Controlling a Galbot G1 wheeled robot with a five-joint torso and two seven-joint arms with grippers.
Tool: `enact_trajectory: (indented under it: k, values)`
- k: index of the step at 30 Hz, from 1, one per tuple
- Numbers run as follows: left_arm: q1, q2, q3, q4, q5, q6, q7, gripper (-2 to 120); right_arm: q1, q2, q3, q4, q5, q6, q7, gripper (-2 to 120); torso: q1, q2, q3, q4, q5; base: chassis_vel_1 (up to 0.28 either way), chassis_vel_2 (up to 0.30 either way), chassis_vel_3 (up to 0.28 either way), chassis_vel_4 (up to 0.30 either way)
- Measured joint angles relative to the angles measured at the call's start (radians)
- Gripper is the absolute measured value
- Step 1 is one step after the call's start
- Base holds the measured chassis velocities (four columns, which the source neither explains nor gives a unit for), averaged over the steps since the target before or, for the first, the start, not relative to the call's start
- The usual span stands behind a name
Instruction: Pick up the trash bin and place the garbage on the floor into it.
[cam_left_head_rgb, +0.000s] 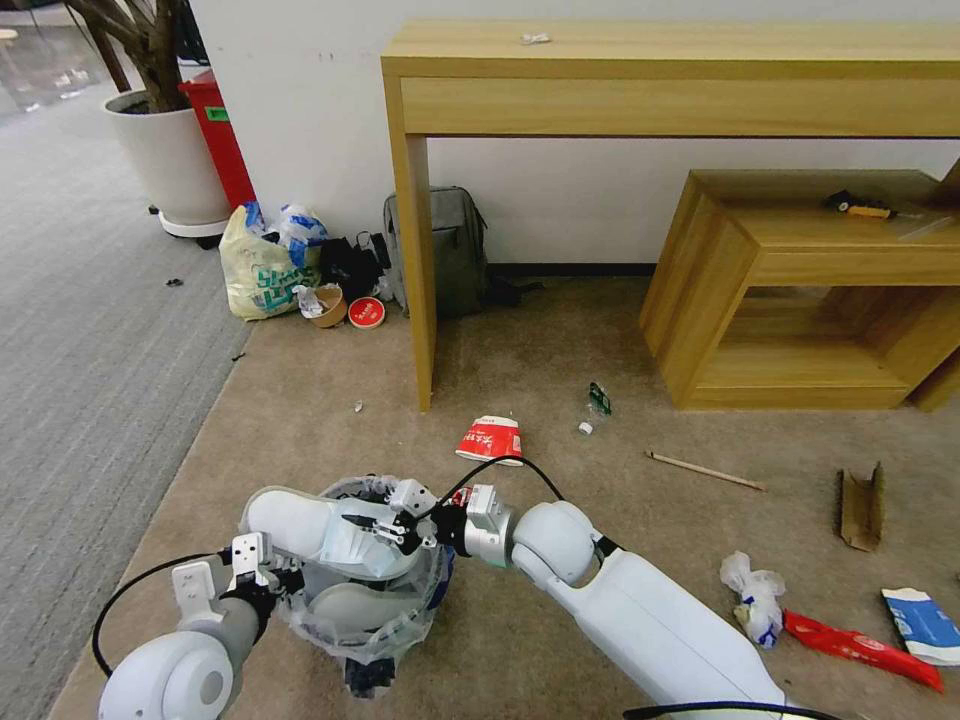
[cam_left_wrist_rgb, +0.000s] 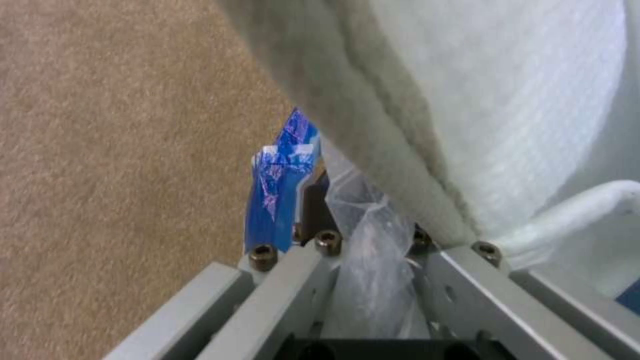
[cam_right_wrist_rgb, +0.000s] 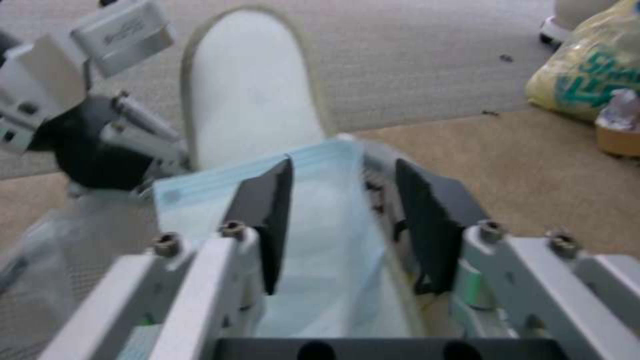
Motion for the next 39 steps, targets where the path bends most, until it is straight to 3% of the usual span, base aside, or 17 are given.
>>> enact_trajectory:
  k: [9,16,21,25,34,39]
  values:
    - [0.011,-0.009,-0.02,0.003,0.003,0.0,0.004,0,-0.012,-0.013,0.033,0.05,0.008,-0.001,0.025,76,0.0,0.0,0.0,0.0,0.0,0.0,0.0,0.0,0.0]
    - [0.019,-0.009,-0.041,0.005,0.001,0.0,0.009,0,-0.038,-0.013,0.128,0.087,0.056,-0.019,0.084,99,0.0,0.0,0.0,-0.0001,0.0,0.0,0.0,0.0,0.0]
    - [0.028,-0.005,-0.054,0.005,-0.001,0.0,0.018,0,-0.039,-0.016,0.2,0.035,0.059,-0.02,0.084,100,0.0,0.0,0.0,0.0,0.0,0.0,0.0,0.0,0.0]
    - [0.036,0.003,-0.068,0.0,-0.01,0.0,0.02,0,-0.029,-0.014,0.27,-0.109,0.054,-0.011,0.056,100,0.0,0.0,0.0,-0.0002,0.0,0.0,0.0,0.0,0.0]
    - [0.051,-0.006,-0.085,-0.008,-0.014,0.0,0.021,0,-0.024,0.039,0.257,-0.304,0.047,-0.03,0.06,100,0.0,0.0,0.0,0.0,0.0001,0.0,0.0,0.0,0.0]
    - [0.058,-0.007,-0.094,-0.014,-0.014,0.0,0.015,0,0.001,0.093,0.208,-0.422,0.033,-0.087,0.147,100,0.0,0.0,0.0,0.0001,0.0,0.0,0.0,0.0,0.0]
